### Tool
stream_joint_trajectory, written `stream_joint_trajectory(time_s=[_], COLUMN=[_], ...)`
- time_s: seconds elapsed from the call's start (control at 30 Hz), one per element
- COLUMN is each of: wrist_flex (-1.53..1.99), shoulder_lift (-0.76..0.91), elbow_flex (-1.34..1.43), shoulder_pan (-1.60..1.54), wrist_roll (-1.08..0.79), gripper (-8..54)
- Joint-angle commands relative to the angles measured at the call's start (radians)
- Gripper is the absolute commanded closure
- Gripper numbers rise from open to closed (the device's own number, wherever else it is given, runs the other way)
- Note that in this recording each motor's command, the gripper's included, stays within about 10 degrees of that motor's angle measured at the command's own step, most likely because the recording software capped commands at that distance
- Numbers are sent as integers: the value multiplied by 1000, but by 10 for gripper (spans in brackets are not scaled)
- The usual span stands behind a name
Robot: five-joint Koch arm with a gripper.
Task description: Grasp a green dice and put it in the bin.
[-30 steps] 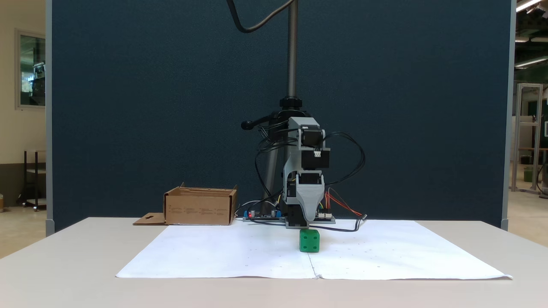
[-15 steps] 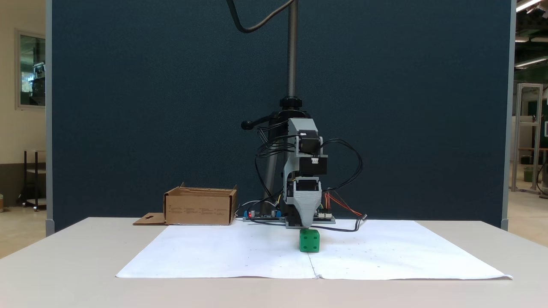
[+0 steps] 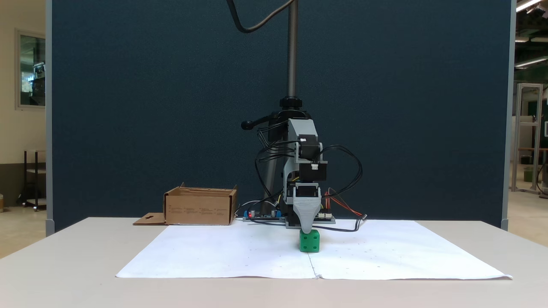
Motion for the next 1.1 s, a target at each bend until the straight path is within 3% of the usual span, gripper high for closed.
stream_joint_trajectory(time_s=[0.0, 1.07], wrist_flex=[-34, -141], shoulder_lift=[31, -110], elbow_flex=[-11, -9], shoulder_pan=[-12, -21], wrist_roll=[64, 67], gripper=[15, 32])
